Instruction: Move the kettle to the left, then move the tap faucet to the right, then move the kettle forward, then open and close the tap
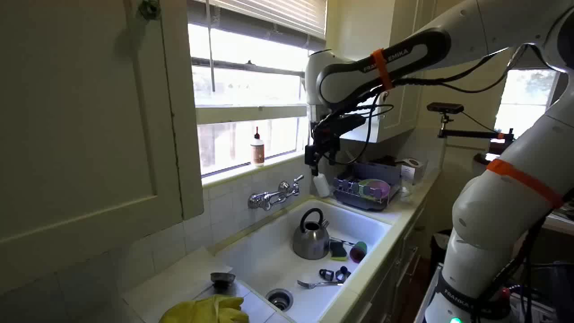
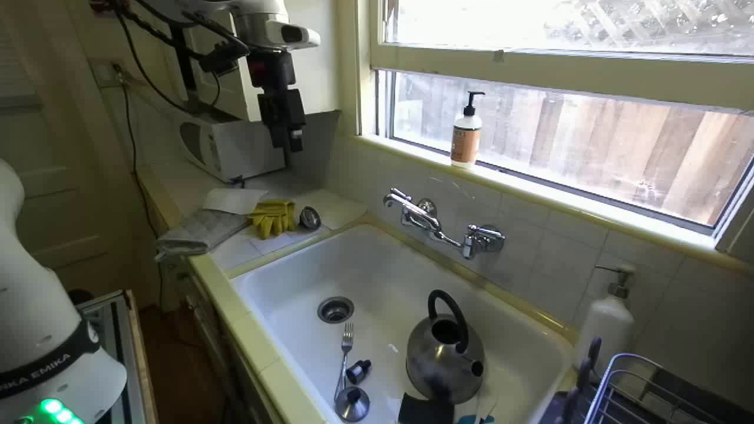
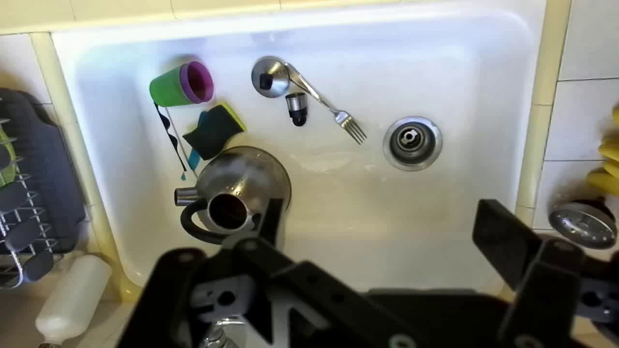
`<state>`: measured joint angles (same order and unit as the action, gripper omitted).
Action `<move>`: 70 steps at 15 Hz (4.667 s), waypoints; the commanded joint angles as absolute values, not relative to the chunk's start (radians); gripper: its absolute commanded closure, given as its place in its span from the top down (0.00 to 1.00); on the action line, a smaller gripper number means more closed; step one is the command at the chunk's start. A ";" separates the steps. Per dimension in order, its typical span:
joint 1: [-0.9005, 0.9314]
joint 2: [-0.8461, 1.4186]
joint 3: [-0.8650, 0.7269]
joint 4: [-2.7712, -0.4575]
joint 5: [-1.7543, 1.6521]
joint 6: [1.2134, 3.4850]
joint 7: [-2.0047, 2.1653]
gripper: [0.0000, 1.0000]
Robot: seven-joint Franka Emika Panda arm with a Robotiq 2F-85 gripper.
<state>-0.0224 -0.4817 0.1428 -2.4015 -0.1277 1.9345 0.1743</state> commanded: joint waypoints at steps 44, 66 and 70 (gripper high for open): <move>-0.148 0.464 -0.187 -2.051 0.122 2.695 1.045 1.00; -0.227 0.703 -0.123 -1.874 0.340 2.770 0.797 0.08; -0.252 0.668 -0.091 -1.898 0.350 2.724 0.700 0.00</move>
<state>-0.2229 0.6858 -0.1254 -1.9021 0.3121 2.7815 0.7955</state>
